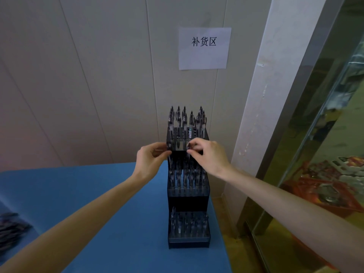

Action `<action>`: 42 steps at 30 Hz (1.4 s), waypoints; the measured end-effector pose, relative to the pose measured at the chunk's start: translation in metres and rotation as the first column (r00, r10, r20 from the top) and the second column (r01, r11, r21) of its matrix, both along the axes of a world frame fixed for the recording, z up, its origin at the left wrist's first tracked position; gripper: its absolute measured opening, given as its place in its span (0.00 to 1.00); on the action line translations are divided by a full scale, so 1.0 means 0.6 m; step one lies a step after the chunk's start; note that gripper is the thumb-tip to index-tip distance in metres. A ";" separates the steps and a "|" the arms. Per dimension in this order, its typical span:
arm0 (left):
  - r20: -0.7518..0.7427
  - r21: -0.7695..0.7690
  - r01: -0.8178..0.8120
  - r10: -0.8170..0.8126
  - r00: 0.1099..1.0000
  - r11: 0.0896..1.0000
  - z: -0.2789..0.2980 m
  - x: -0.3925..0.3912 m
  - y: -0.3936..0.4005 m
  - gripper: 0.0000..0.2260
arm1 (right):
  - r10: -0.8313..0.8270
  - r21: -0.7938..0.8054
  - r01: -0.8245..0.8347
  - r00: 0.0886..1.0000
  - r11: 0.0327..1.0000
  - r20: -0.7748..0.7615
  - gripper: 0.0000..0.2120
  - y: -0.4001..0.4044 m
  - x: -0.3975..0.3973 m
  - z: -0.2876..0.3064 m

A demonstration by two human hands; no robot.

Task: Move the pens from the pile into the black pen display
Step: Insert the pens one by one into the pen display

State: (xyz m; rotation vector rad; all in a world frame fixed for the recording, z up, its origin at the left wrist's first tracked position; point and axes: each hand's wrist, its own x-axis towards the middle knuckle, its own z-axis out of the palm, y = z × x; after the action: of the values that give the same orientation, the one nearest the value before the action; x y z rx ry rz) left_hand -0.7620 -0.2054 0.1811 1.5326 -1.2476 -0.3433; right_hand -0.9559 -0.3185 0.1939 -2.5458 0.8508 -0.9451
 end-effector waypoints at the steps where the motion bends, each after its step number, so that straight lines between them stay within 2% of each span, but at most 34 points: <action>1: 0.032 0.014 0.004 -0.004 0.999 1.000 -0.005 0.001 0.001 0.08 | -0.011 0.005 0.011 1.000 1.000 -0.017 0.09 -0.001 -0.001 -0.003; 10: 0.237 0.015 0.015 -0.018 0.971 1.000 -0.001 0.002 -0.008 0.09 | -0.024 0.061 0.031 0.992 0.998 -0.120 0.10 -0.008 0.013 -0.004; 12: 0.251 0.018 0.007 -0.011 0.968 1.000 0.001 0.002 -0.012 0.09 | -0.019 0.075 0.029 0.991 0.997 -0.132 0.11 -0.009 0.020 0.006; 16: 0.261 0.021 -0.008 0.002 0.965 1.000 -0.007 0.000 -0.015 0.09 | 0.001 0.053 0.016 0.954 0.998 -0.299 0.08 -0.007 0.026 0.013; 21: 0.269 0.068 -0.021 0.002 0.963 0.997 -0.003 0.000 -0.020 0.10 | -0.008 0.052 0.032 0.915 0.998 -0.404 0.11 -0.012 0.027 0.019; 27: 0.311 0.159 -0.082 0.029 0.950 0.984 0.009 -0.001 -0.023 0.10 | -0.014 0.099 0.066 0.892 0.993 -0.453 0.10 -0.015 0.037 0.021; 31: 0.379 0.220 -0.113 0.021 0.925 0.969 0.018 -0.011 -0.025 0.06 | -0.013 0.137 0.083 0.895 0.987 -0.447 0.10 -0.018 0.041 0.023; 35: 0.466 0.313 -0.212 0.045 0.883 0.926 0.030 -0.002 -0.031 0.13 | -0.001 0.163 0.082 0.894 0.983 -0.448 0.10 -0.021 0.041 0.023; 42: 0.513 0.426 -0.157 -0.095 0.853 0.891 0.038 0.017 -0.042 0.10 | 0.014 0.194 0.079 0.898 0.978 -0.441 0.10 -0.024 0.041 0.020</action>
State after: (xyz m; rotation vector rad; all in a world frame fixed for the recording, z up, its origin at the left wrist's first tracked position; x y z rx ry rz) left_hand -0.7517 -0.2304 0.2042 2.1507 -1.6399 -0.2048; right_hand -0.9315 -0.3327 0.2057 -2.5989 1.0515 -0.2574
